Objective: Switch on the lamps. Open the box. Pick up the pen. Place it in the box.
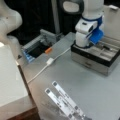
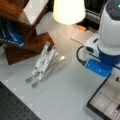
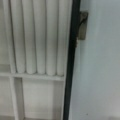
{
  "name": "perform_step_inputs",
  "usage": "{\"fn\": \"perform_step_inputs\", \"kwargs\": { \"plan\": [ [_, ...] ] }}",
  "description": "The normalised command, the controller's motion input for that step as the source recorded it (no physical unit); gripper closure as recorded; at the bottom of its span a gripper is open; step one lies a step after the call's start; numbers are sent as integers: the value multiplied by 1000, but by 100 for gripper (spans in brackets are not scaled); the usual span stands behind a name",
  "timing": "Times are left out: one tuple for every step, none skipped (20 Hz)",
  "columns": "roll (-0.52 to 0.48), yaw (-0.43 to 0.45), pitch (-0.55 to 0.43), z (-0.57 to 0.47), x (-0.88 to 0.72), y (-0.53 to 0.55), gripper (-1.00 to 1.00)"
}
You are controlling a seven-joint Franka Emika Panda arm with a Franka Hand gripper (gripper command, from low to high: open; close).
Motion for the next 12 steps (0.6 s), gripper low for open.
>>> {"fn": "perform_step_inputs", "kwargs": {
  "plan": [
    [-47,151,-1,63,42,-347,-100],
    [-48,154,-14,64,36,-390,-100],
    [-47,148,-3,64,30,-432,-100],
    [-22,117,37,42,-21,-338,-100],
    [-6,113,34,34,-21,-387,-100],
    [-2,107,36,24,-34,-371,-100],
    [13,98,47,24,-48,-395,-100],
    [28,94,40,21,-70,-397,-100],
    [32,88,36,22,-81,-412,-100],
    [32,84,31,22,-91,-380,-100],
    [30,76,32,21,-106,-377,-100],
    [30,70,29,20,-117,-348,-100]
  ]
}}
